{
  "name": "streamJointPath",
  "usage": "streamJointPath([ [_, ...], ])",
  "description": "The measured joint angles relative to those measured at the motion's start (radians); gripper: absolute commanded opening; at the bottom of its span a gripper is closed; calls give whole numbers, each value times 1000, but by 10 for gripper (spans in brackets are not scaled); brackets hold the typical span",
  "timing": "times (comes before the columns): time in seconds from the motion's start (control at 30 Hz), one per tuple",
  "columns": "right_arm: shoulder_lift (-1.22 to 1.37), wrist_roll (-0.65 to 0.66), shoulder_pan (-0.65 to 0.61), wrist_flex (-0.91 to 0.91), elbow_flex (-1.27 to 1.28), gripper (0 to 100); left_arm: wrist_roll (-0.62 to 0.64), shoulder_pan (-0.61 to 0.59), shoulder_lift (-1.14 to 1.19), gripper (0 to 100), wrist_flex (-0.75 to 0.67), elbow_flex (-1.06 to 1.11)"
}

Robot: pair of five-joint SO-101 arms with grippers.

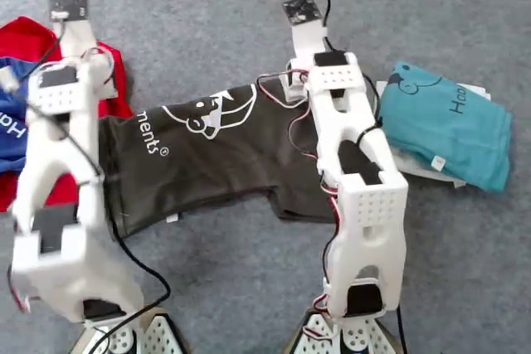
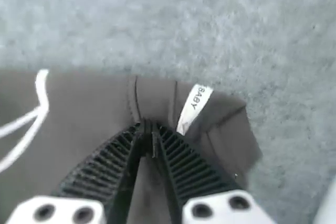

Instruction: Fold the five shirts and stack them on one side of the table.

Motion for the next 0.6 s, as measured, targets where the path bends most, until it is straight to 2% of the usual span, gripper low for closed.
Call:
streamJointPath([
  [0.1,0,-64,-3,-23,-3,15,0,8,209,30,26,-163],
  [0.2,0,-91,25,-43,-6,15,0,-12,381,30,137,-358],
  [0.33,0,-98,60,-68,-6,15,0,-75,574,30,311,-654],
  [0.6,0,-98,68,-69,-6,15,-40,-213,919,29,497,-1200],
])
